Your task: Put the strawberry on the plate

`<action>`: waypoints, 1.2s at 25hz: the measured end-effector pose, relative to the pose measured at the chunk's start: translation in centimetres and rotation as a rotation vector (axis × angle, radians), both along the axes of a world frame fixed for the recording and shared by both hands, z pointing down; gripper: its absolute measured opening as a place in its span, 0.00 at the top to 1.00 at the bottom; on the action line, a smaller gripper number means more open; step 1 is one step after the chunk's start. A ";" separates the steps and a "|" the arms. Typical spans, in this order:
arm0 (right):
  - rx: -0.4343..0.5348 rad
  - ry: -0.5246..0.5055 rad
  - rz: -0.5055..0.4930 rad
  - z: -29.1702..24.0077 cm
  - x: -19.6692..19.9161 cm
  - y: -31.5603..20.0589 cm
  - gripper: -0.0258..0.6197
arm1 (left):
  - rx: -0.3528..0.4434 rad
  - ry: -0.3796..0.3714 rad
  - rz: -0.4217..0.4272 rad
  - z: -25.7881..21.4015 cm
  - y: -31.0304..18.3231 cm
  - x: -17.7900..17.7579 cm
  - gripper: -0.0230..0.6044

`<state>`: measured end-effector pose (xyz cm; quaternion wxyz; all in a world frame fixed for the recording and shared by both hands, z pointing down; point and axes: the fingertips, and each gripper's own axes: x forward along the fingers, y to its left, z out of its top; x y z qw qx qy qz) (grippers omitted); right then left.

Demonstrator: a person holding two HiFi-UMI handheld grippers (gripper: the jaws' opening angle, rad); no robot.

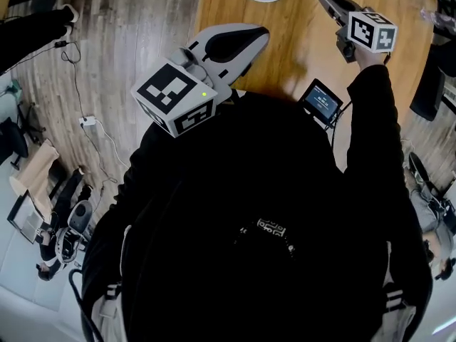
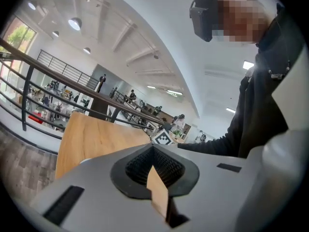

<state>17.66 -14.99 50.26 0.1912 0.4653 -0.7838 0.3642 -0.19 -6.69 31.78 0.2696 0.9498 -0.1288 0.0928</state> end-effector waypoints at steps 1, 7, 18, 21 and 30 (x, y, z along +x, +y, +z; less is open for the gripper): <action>0.014 -0.012 -0.023 -0.9 -0.9 0.1 0.93 | 0.020 -0.001 0.004 -0.2 -0.5 -0.3 0.97; 0.178 -0.080 -0.119 -11.7 -6.2 0.9 0.93 | 0.139 -0.002 0.023 -4.0 -4.0 -0.8 0.97; 0.514 -0.099 -0.102 -24.5 -2.1 2.1 0.93 | 0.276 0.025 0.054 -6.7 -7.7 9.0 0.97; 0.572 -0.094 -0.076 -27.7 -1.2 2.6 0.93 | 0.322 0.046 0.115 -9.6 -7.5 11.8 0.97; 0.646 -0.115 0.008 -31.0 -1.8 5.5 0.93 | 0.393 0.107 0.223 -14.5 -4.6 11.4 0.97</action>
